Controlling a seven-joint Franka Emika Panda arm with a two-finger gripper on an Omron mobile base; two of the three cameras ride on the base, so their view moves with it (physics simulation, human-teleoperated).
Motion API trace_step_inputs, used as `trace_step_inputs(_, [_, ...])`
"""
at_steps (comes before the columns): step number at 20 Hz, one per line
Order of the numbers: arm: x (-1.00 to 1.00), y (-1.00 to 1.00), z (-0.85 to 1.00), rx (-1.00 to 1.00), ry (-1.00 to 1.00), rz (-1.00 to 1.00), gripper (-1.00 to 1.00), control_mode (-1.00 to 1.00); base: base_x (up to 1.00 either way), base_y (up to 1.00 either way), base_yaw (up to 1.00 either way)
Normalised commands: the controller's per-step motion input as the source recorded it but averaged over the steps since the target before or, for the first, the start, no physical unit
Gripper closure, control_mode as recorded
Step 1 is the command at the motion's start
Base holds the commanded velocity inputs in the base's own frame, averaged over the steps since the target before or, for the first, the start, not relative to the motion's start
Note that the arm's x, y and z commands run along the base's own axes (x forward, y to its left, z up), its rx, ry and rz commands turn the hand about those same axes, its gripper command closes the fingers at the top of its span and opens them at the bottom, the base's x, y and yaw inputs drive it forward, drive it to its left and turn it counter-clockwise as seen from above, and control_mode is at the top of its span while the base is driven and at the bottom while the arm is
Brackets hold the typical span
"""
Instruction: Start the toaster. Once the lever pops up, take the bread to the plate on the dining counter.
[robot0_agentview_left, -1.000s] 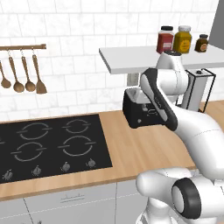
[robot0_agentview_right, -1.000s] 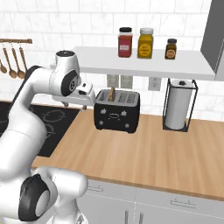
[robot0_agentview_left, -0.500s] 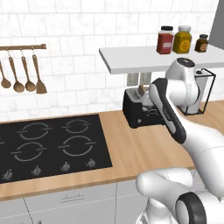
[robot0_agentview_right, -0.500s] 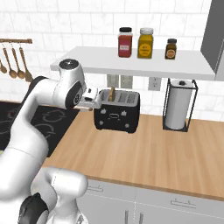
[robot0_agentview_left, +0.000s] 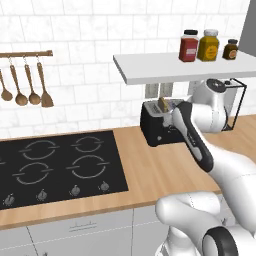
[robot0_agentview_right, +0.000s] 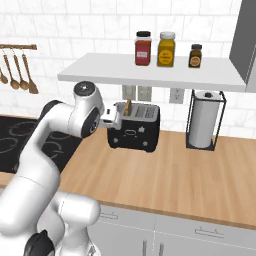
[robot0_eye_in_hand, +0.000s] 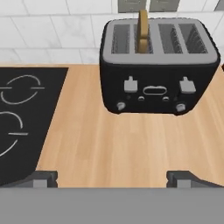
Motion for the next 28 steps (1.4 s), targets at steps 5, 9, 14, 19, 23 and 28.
trace_step_inputs(5, [0.70,-0.02,-0.09,0.00,0.00,0.00,1.00,-1.00,0.00,0.00,0.00])
trace_step_inputs(9, [0.47,-0.03,-0.18,-0.01,0.00,-0.01,1.00,-1.00,0.00,0.00,0.00])
trace_step_inputs(14, [0.21,-0.01,-0.12,0.00,0.00,0.00,1.00,-1.00,0.00,0.00,0.00])
trace_step_inputs(19, [0.15,-0.02,-0.18,0.00,0.00,0.00,1.00,-1.00,0.00,0.00,0.00])
trace_step_inputs(23, [0.01,-0.11,-0.27,0.00,0.00,0.00,1.00,-1.00,0.00,0.00,0.00])
trace_step_inputs(28, [0.15,-0.10,-0.23,0.00,0.00,0.00,1.00,-1.00,0.00,0.00,0.00])
